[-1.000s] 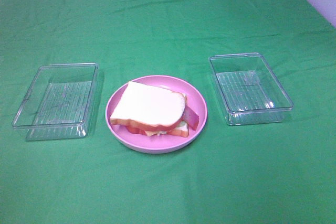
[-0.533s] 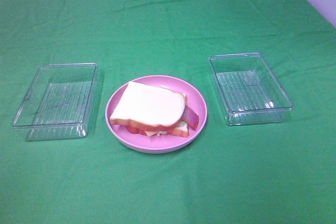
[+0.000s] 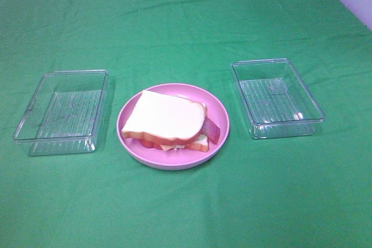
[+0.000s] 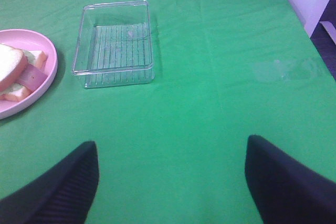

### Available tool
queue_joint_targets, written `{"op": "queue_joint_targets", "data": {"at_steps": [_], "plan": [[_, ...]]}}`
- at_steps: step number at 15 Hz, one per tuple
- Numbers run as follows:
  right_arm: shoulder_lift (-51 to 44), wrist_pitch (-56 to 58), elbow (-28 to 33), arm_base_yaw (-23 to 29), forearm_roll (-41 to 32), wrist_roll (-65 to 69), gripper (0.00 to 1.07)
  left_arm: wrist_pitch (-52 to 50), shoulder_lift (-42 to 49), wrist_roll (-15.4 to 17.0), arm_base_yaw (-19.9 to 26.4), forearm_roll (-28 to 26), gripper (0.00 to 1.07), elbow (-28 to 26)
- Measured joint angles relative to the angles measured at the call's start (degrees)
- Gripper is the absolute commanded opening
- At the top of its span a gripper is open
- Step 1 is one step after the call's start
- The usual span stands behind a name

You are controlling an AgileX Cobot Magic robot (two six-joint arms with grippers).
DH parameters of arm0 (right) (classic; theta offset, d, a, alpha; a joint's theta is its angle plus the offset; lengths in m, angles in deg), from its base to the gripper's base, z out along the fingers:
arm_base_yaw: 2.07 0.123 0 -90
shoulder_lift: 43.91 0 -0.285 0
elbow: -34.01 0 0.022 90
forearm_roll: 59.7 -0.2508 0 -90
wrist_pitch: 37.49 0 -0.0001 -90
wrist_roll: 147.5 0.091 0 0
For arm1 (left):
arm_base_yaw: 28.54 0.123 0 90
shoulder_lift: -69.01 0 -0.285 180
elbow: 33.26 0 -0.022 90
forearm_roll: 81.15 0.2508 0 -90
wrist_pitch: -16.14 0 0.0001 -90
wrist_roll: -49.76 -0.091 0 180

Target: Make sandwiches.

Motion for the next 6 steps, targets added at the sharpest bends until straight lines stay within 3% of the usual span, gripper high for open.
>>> {"op": "queue_joint_targets", "data": {"at_steps": [6], "plan": [[0.0,0.0,0.0,0.0,0.0,0.0,0.73,0.0,0.0,0.0,0.0,0.0,0.63,0.0]]}}
